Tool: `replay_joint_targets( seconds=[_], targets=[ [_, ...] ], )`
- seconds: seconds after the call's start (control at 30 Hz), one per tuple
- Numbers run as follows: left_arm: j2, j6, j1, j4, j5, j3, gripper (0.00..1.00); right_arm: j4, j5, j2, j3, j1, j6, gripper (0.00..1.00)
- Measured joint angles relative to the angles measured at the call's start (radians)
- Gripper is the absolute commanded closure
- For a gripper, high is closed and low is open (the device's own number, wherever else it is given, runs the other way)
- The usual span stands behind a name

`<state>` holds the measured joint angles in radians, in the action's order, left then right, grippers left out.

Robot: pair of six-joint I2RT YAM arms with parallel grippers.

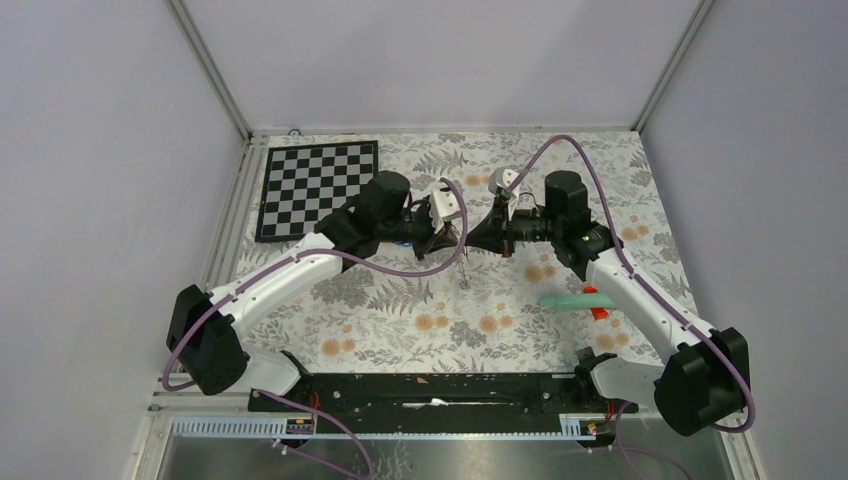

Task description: Put the keys on the keyring

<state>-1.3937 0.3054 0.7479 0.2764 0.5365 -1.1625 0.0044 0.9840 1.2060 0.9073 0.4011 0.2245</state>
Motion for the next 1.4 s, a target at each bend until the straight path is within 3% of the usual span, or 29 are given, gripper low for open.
replay_joint_targets(
  seconds=[1.4],
  targets=[
    [0.000,0.005,0.011,-0.004,-0.029,0.010,1.00,-0.002,-0.048,0.040,0.000,0.000,-0.049,1.00]
  ],
)
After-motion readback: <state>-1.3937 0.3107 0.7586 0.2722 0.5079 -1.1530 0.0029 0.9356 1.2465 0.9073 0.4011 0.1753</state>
